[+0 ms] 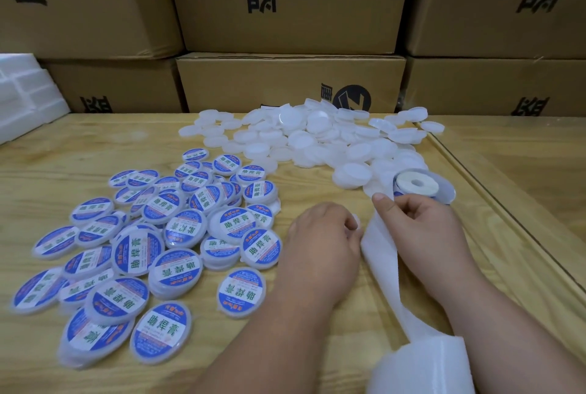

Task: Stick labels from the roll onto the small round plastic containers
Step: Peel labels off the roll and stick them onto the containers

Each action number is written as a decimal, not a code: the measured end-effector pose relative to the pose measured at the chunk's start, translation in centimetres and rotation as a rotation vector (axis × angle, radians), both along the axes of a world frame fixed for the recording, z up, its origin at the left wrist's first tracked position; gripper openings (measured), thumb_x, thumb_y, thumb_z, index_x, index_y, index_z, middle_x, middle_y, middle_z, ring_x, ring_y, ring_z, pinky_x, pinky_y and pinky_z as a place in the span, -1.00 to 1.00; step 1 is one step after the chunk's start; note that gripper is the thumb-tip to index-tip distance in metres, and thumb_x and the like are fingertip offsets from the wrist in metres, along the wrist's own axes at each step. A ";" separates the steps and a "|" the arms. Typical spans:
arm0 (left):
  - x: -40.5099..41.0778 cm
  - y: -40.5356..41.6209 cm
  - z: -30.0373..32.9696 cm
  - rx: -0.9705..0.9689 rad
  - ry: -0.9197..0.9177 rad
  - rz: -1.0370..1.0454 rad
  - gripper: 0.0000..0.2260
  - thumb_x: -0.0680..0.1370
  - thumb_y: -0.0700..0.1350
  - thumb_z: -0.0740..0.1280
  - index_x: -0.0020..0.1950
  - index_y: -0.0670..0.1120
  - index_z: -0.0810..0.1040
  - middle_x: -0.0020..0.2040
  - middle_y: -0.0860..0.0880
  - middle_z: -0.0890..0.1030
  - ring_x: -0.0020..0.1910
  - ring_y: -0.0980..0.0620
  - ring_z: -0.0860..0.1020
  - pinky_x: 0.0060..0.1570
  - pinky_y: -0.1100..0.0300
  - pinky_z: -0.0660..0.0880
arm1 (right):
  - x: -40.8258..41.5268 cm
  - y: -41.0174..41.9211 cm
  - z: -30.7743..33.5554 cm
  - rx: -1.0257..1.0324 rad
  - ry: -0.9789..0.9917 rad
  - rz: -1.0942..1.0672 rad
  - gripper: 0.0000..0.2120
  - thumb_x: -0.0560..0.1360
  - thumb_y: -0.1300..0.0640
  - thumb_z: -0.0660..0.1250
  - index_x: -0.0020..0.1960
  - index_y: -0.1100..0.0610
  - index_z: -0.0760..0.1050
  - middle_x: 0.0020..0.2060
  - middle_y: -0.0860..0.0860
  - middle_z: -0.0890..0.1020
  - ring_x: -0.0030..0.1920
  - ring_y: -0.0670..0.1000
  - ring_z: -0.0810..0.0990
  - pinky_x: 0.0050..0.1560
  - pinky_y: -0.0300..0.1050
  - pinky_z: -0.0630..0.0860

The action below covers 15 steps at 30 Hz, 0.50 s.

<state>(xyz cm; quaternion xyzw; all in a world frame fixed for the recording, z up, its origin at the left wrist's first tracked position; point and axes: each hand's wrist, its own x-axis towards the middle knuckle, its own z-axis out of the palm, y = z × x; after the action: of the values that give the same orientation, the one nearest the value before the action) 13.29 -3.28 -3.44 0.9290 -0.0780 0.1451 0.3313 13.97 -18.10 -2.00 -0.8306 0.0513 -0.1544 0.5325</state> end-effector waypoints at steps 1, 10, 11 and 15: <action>-0.3 0.1 0.0 -0.014 0.008 -0.009 -0.91 0.59 0.01 0.30 0.07 0.15 0.47 0.10 0.19 0.51 0.17 0.08 0.43 0.13 0.18 0.32 | 0.1 0.0 -0.1 -0.005 0.003 0.005 -0.66 0.53 -0.11 0.40 -0.29 0.10 0.55 -0.60 -0.16 0.39 -0.55 -0.15 0.34 -0.45 -0.26 0.26; 0.1 0.6 1.6 -0.423 0.080 -0.050 -0.69 0.67 0.04 0.10 0.38 0.25 0.44 0.15 0.17 0.63 0.13 0.23 0.54 0.15 0.24 0.46 | 0.3 -0.5 -0.4 0.087 0.032 0.078 -0.78 0.54 0.05 0.38 -0.21 0.15 0.55 -0.45 -0.09 0.47 -0.44 -0.11 0.38 -0.37 -0.18 0.33; 0.0 0.7 1.7 -0.548 0.101 -0.066 -0.69 0.63 0.06 0.09 0.30 0.30 0.48 0.07 0.23 0.63 0.01 0.32 0.55 0.03 0.34 0.46 | 0.2 -0.5 -0.4 0.100 0.038 0.107 -0.83 0.53 0.07 0.39 -0.18 0.15 0.56 -0.42 -0.04 0.49 -0.40 -0.08 0.41 -0.34 -0.14 0.35; 0.3 0.9 2.2 -0.816 0.120 -0.140 -0.74 0.58 0.13 0.10 -0.07 0.11 0.56 -0.10 0.07 0.66 -0.16 0.15 0.57 -0.11 0.11 0.55 | -0.2 -0.1 0.0 0.166 0.040 0.200 -0.95 0.50 0.16 0.37 -0.08 0.06 0.61 -0.25 0.11 0.68 -0.27 -0.01 0.57 -0.18 -0.02 0.47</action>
<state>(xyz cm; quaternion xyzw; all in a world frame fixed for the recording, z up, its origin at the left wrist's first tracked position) 13.58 -2.38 -1.26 0.7208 -0.0578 0.0869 0.6852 13.78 -18.20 -2.00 -0.7877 -0.0084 -0.0792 0.6109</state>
